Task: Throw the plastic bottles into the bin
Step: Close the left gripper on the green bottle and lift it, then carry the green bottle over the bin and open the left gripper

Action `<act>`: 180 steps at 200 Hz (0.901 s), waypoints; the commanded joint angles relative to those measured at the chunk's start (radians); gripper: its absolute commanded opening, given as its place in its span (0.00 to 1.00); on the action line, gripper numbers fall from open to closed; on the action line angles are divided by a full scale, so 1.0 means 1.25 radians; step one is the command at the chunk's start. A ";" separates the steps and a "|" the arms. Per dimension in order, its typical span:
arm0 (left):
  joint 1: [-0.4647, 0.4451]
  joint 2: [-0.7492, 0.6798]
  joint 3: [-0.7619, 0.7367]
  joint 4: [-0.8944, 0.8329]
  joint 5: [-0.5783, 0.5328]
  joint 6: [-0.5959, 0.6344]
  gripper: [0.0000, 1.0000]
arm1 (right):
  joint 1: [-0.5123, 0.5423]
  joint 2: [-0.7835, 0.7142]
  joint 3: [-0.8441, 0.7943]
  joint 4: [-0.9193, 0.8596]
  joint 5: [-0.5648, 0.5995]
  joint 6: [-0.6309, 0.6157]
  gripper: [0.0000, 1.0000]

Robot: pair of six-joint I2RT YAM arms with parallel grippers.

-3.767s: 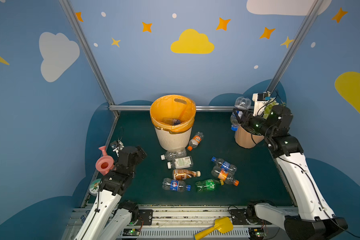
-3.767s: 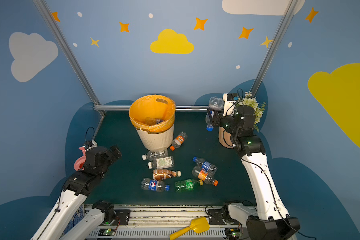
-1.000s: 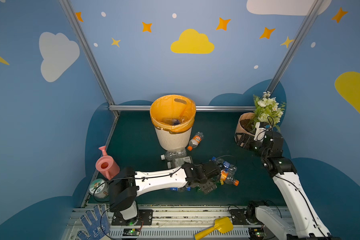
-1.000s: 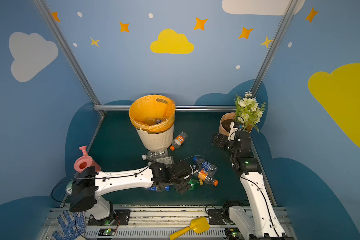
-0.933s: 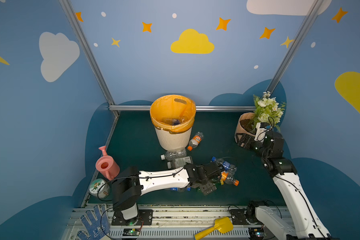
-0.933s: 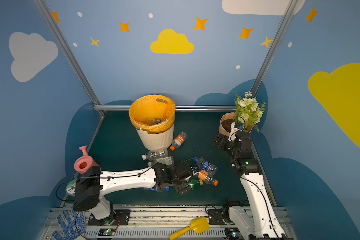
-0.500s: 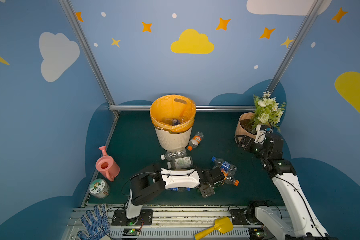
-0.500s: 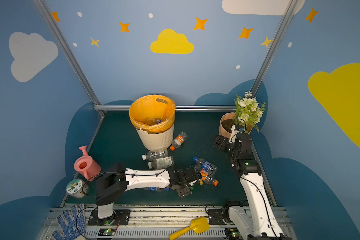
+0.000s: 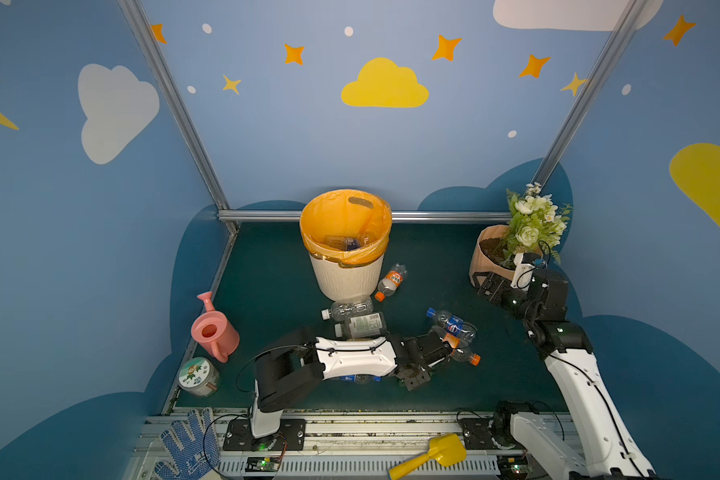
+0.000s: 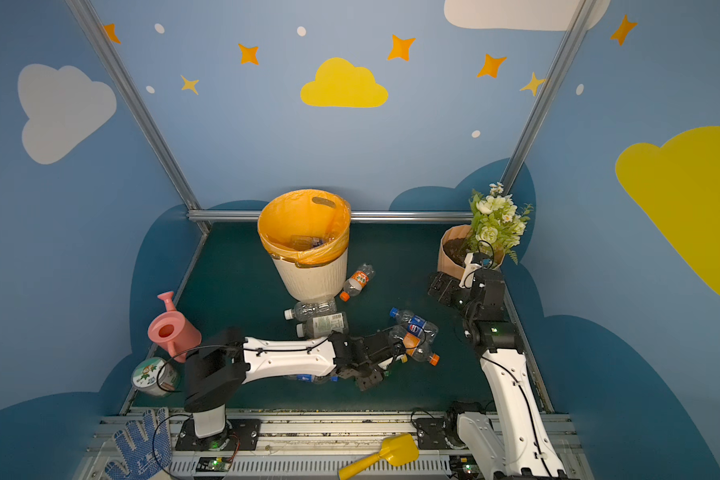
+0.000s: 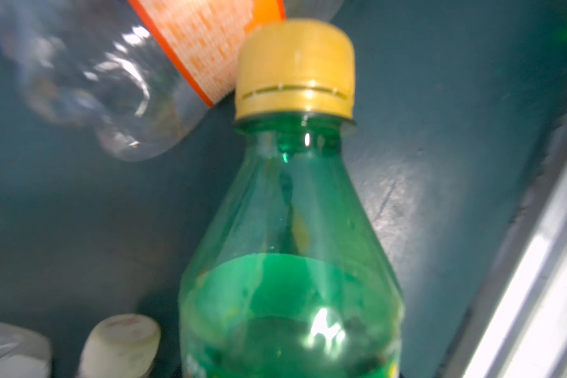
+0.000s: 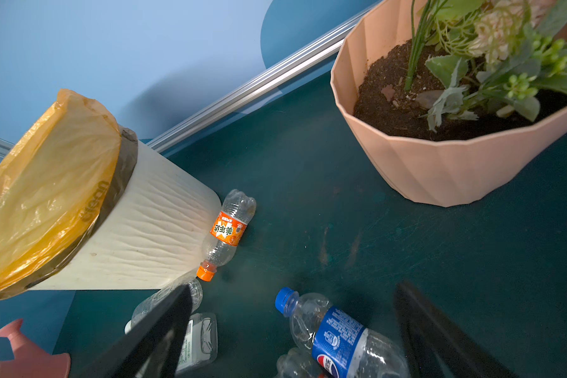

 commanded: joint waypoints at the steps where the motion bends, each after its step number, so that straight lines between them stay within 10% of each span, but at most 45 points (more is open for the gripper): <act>1: 0.003 -0.070 -0.012 0.033 -0.005 -0.025 0.51 | -0.005 -0.011 -0.006 0.014 -0.007 0.005 0.94; 140: 0.075 -0.616 -0.083 0.239 -0.315 0.048 0.55 | -0.007 0.132 -0.021 0.014 -0.077 0.005 0.94; 180: 0.089 -0.744 -0.111 0.428 -0.335 0.239 0.58 | -0.006 0.136 -0.032 0.036 -0.088 0.017 0.94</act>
